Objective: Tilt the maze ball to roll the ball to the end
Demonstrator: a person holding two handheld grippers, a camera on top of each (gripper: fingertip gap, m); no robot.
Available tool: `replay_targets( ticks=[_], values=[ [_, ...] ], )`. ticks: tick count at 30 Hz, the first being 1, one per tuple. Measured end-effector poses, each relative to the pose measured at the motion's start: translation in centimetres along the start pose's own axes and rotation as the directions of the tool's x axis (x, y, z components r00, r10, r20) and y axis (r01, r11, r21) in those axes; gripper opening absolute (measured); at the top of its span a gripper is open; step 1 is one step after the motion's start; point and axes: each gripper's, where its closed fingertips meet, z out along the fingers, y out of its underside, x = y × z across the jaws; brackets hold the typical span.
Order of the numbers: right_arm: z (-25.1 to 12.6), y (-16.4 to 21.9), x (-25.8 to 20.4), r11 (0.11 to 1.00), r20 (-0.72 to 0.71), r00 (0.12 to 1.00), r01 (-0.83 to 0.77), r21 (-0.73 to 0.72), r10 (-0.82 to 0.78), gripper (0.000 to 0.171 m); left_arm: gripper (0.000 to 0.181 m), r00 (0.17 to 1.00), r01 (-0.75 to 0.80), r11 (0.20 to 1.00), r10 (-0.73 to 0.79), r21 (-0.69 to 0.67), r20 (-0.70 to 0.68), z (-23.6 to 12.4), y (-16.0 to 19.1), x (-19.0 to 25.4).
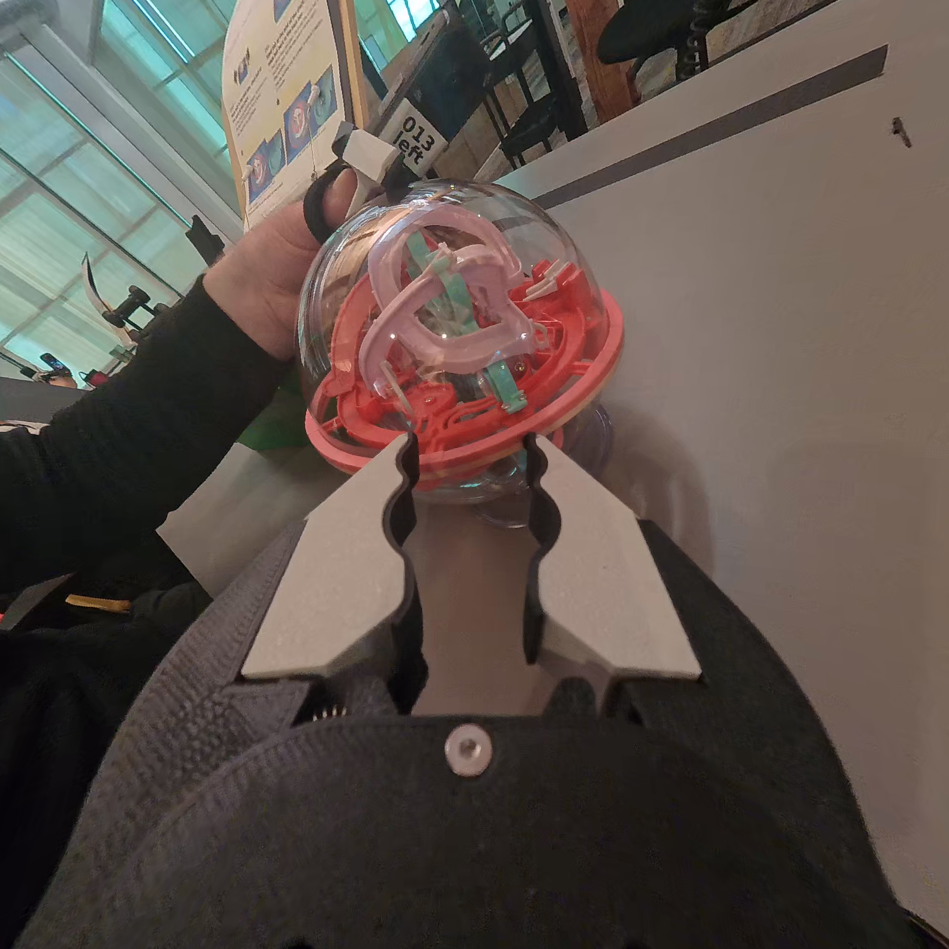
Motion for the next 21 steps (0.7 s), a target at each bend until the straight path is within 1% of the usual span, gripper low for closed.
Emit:
replay_targets(
  ticks=[14, 21],
  values=[
    [0.04, 0.05, 0.11, 1.000, 0.001, 1.000, 0.008, 0.015, -0.008, 0.040, 0.135, 1.000, -0.014, 1.000, 0.014, 0.005, -0.003, 0.01, 0.00, 0.11],
    [0.04, 0.30, 0.26, 0.999, 0.011, 1.000, 0.004, 0.035, -0.004, 0.039, 0.136, 0.999, -0.046, 0.999, 0.046, 0.010, 0.023, 0.03, 0.02, 0.27]
  ],
)
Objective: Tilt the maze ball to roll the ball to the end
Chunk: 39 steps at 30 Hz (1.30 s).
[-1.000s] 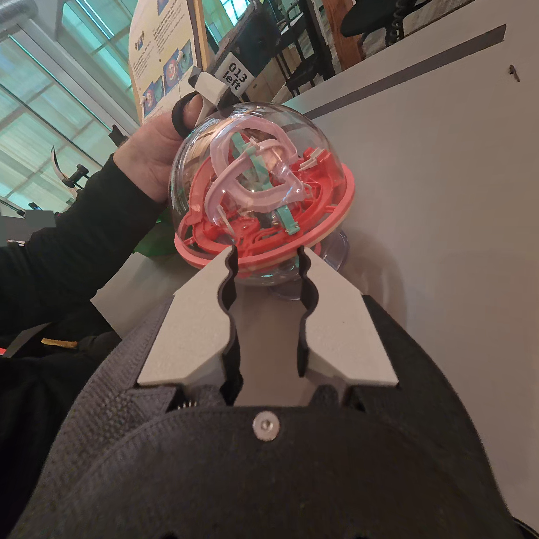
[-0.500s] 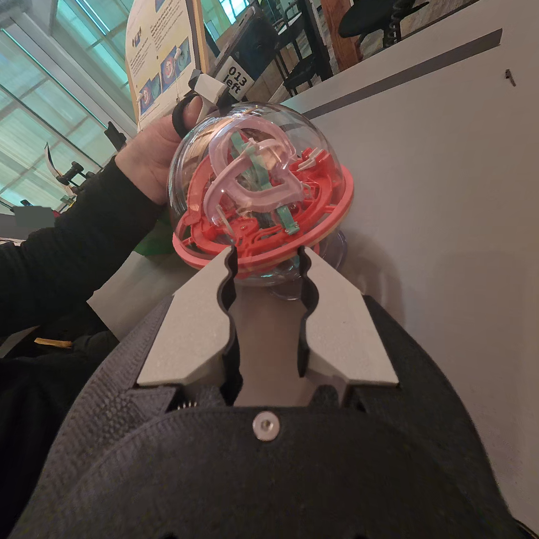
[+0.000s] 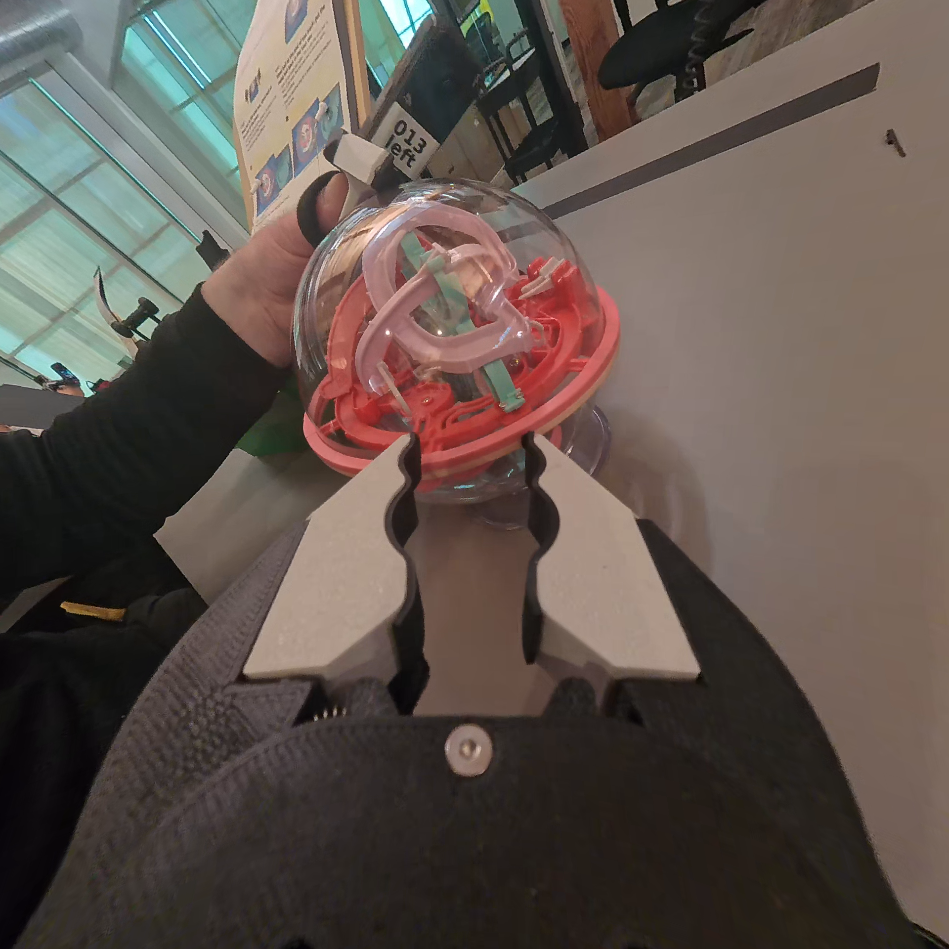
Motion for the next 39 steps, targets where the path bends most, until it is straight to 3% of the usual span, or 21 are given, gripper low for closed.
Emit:
replay_targets(
  ticks=[39],
  values=[
    [0.40, 0.85, 0.10, 1.000, 0.019, 1.000, 0.004, -0.014, -0.004, 0.036, 0.145, 0.983, -0.174, 0.985, 0.175, -0.013, 0.048, -0.21, 0.59, 0.58]
  ],
)
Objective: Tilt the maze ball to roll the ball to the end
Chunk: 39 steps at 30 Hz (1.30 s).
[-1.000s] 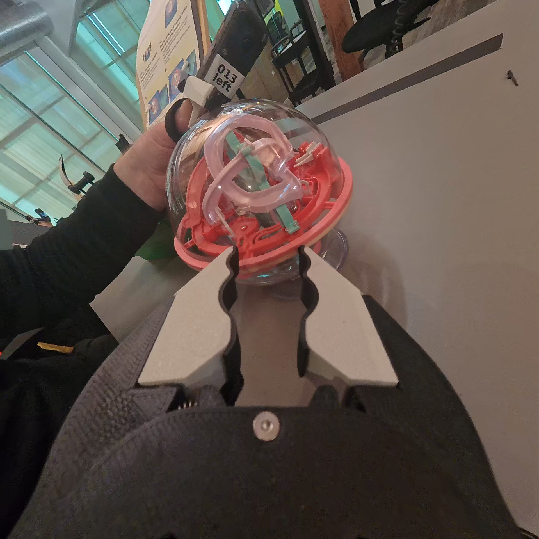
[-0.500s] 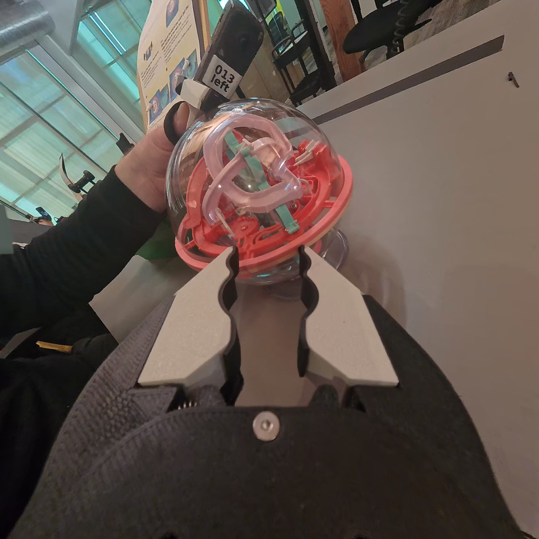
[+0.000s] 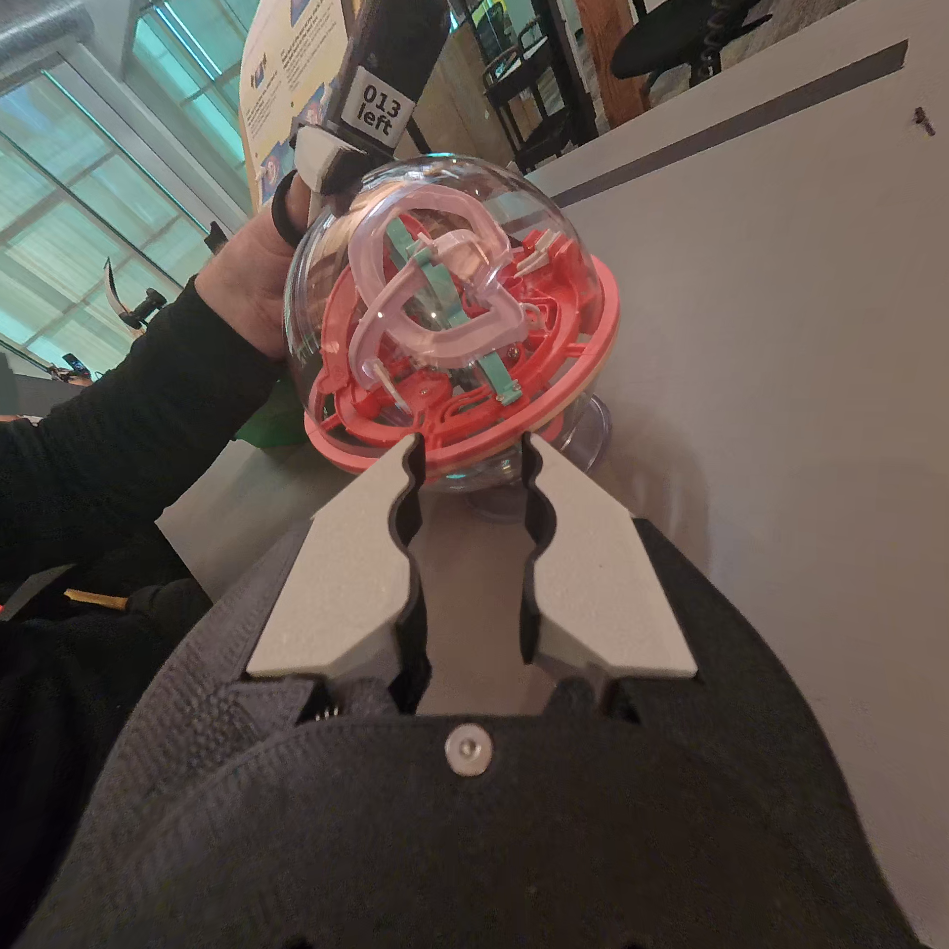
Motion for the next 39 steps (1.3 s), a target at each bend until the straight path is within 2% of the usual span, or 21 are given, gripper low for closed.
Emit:
replay_targets(
  ticks=[10, 13, 19, 24, 29, 32, 36, 39],
  values=[
    [0.2, 0.6, 0.1, 1.000, -0.006, 1.000, 0.002, -0.019, -0.002, 0.037, 0.147, 0.999, -0.036, 0.999, 0.036, -0.019, 0.018, 0.0, 0.2, 0.1],
    [0.3, 0.6, 0.0, 1.000, -0.005, 1.000, 0.006, -0.025, -0.007, 0.036, 0.157, 0.997, -0.070, 0.996, 0.072, -0.060, 0.032, 0.0, 0.9, 0.3],
    [0.7, 0.5, -0.2, 0.999, -0.001, 1.000, 0.009, -0.033, -0.009, 0.036, 0.158, 0.998, -0.059, 0.994, 0.062, -0.096, 0.024, -1.0, 1.9, 0.3],
    [0.6, -0.2, -0.1, 1.000, -0.001, 1.000, 0.018, -0.023, -0.018, 0.043, 0.157, 0.997, -0.056, 0.992, 0.062, -0.110, 0.051, -1.9, 3.3, -0.1],
    [0.5, -1.8, 0.2, 0.995, -0.012, 0.995, 0.095, -0.026, -0.095, 0.059, 0.157, 0.994, -0.061, 0.988, 0.072, -0.141, 0.077, -2.6, 4.9, 0.2],
    [1.0, -2.5, 0.3, 0.982, -0.006, 0.983, 0.181, -0.057, -0.182, 0.069, 0.151, 0.989, -0.087, 0.979, 0.108, -0.186, 0.105, -2.5, 6.1, 0.0],
    [1.6, -1.9, -1.1, 0.967, 0.092, 0.969, 0.238, -0.093, -0.230, 0.065, 0.153, 0.978, -0.129, 0.976, 0.155, -0.175, 0.139, -2.2, 6.0, 0.0],
    [1.7, -1.5, -1.3, 0.960, 0.099, 0.962, 0.262, -0.096, -0.253, 0.066, 0.153, 0.971, -0.151, 0.973, 0.179, -0.174, 0.161, -2.2, 5.9, -0.1]
  ],
)
